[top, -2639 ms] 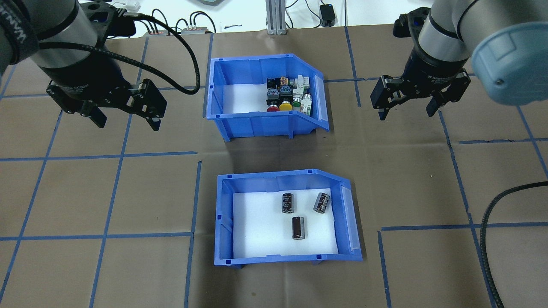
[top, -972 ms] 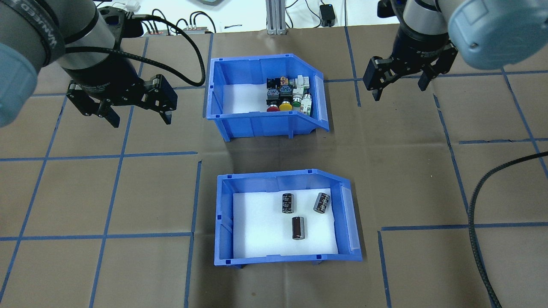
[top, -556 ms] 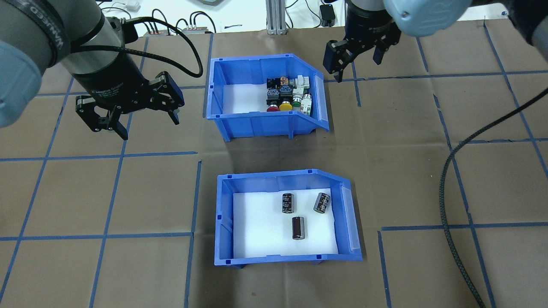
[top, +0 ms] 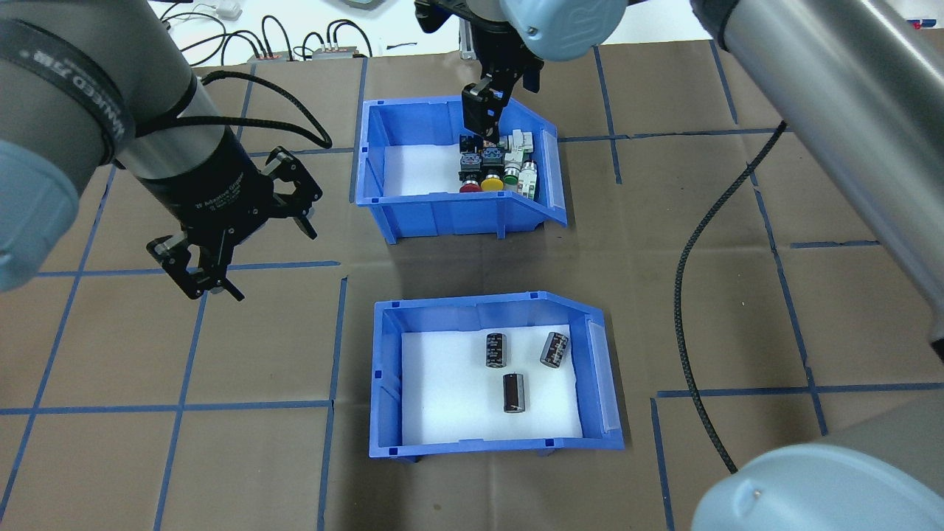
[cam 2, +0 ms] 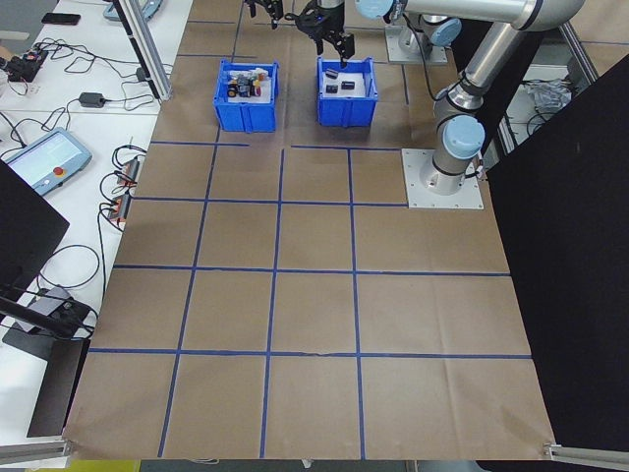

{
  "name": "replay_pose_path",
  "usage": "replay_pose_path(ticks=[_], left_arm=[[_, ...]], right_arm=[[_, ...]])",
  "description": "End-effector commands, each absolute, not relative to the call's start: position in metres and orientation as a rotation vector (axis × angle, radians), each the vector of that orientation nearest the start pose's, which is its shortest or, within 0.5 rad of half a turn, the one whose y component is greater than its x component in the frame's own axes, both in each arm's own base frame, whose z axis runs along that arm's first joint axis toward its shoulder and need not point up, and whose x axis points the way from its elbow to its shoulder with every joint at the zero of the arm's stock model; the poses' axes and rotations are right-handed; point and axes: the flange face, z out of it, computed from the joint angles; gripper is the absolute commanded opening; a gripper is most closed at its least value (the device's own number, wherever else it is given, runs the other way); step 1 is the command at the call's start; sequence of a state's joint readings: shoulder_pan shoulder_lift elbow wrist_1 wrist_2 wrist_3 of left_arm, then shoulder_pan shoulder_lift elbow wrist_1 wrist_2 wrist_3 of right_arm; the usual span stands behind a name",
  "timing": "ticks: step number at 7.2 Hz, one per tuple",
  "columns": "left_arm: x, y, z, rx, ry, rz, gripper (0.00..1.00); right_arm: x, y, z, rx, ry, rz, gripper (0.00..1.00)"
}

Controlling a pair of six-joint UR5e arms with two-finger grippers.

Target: Place battery box in front

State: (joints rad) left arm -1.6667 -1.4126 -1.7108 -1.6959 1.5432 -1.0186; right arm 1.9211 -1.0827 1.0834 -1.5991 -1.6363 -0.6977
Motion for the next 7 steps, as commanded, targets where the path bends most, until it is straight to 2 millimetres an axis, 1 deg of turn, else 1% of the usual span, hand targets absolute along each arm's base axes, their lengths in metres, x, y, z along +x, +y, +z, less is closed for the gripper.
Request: replay_pose_path(ticks=[1, 2, 3, 4, 5, 6, 7], left_arm=[[-0.213, -0.351, 0.449, -1.77, 2.48, 0.213, 1.0], [-0.235, -0.33, 0.436, -1.86, 2.378, 0.221, 1.0], [-0.255, -0.311, 0.418, -1.932, 2.294, 0.207, 1.0], [-0.271, -0.301, 0.395, -1.993, 2.256, 0.204, 1.0], [-0.284, -0.29, 0.371, -2.089, 2.247, 0.246, 1.0], [-0.288, -0.277, 0.345, -2.135, 2.249, 0.228, 1.0], [-0.29, -0.262, 0.325, -2.135, 2.226, 0.232, 0.99]], right_arm=[[0.413, -0.602, 0.418, -2.031, 2.487, 0.001, 1.0], [0.419, -0.6, 0.41, -2.13, 2.393, 0.022, 1.0], [0.42, -0.599, 0.404, -2.202, 2.307, 0.041, 1.0], [0.422, -0.596, 0.396, -2.234, 2.264, 0.063, 1.0], [0.426, -0.593, 0.382, -2.242, 2.243, 0.1, 1.0], [0.431, -0.588, 0.366, -2.274, 2.196, 0.136, 1.0], [0.439, -0.596, 0.349, -2.285, 2.204, 0.092, 1.0]])
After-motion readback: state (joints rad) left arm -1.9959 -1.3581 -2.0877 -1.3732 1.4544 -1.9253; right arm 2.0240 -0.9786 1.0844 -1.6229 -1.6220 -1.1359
